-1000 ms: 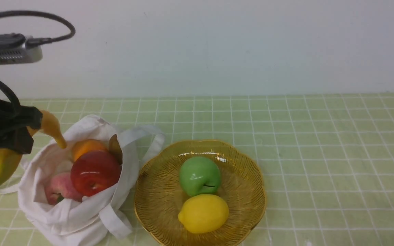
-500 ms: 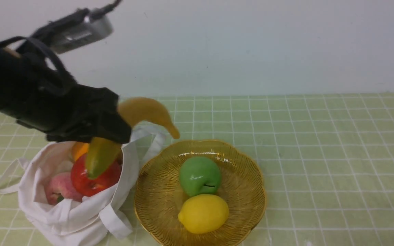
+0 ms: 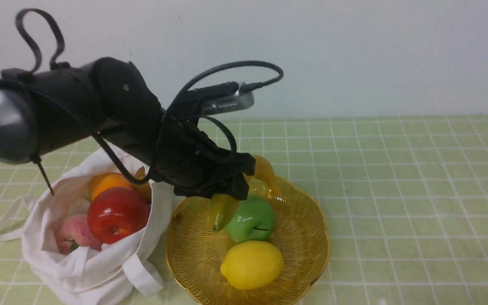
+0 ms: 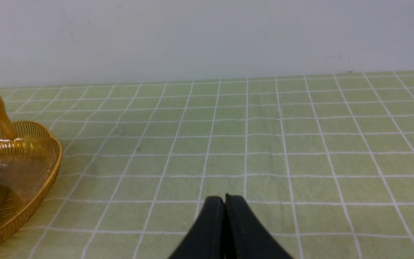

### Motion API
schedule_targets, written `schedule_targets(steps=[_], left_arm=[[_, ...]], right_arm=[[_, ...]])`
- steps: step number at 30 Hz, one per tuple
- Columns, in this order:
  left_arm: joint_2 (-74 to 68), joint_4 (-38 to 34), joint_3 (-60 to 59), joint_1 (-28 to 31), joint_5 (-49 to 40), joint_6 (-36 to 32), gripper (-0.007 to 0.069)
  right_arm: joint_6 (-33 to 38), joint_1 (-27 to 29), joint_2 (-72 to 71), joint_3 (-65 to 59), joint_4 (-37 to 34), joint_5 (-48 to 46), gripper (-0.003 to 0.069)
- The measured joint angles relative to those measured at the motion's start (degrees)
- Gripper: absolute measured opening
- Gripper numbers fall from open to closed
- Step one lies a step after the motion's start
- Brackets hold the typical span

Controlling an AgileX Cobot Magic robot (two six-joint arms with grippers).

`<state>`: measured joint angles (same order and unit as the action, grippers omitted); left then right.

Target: Take the fruit out of the bag on the green coffee tablecloth and place them on the plate.

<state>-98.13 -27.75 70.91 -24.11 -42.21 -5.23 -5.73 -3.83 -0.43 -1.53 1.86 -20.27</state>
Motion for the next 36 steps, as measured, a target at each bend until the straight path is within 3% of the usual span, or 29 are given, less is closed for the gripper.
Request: schedule_targets(steps=[1,6,10,13,17,20,23,25,29,30,31,36], left_arm=[[-0.2,0.0,0.0,0.0,0.2,-0.1,0.0337],[-2.2,0.0,0.0,0.0,1.7,-5.5,0.0519],[-2.4,-0.2,0.0,0.0,1.8,-7.6,0.0611],[-2.0,0.4,0.0,0.0,1.9,-9.6,0.0662],[-0.3,3.1,1.7,0.0,1.8,-11.0,0.0662],[2.5,4.7,4.7,0.0,1.4,-11.1,0.0619],[5.7,5.0,8.1,0.0,-0.9,-11.1,0.0529],[8.9,5.3,10.9,0.0,-4.4,-11.1,0.0380],[12.8,5.9,13.8,0.0,-9.5,-11.2,0.0207],[15.7,6.9,14.8,0.0,-13.2,-11.5,0.0082],[17.4,7.5,14.9,0.0,-14.6,-11.6,0.0045],[24.9,13.7,15.0,0.0,-21.8,-11.8,-0.0005]], right_arm=[[0.0,0.0,0.0,0.0,0.0,0.0,-0.0015],[0.0,0.0,0.0,0.0,0.0,0.0,-0.0015],[0.0,0.0,0.0,0.0,0.0,0.0,-0.0015],[0.0,0.0,0.0,0.0,0.0,0.0,-0.0015],[0.0,0.0,0.0,0.0,0.0,0.0,-0.0015],[0.0,0.0,0.0,0.0,0.0,0.0,-0.0015],[0.0,0.0,0.0,0.0,0.0,0.0,-0.0015],[0.0,0.0,0.0,0.0,0.0,0.0,-0.0015],[0.0,0.0,0.0,0.0,0.0,0.0,-0.0015],[0.0,0.0,0.0,0.0,0.0,0.0,-0.0015],[0.0,0.0,0.0,0.0,0.0,0.0,-0.0015],[0.1,0.0,0.0,0.0,0.0,0.0,-0.0015]])
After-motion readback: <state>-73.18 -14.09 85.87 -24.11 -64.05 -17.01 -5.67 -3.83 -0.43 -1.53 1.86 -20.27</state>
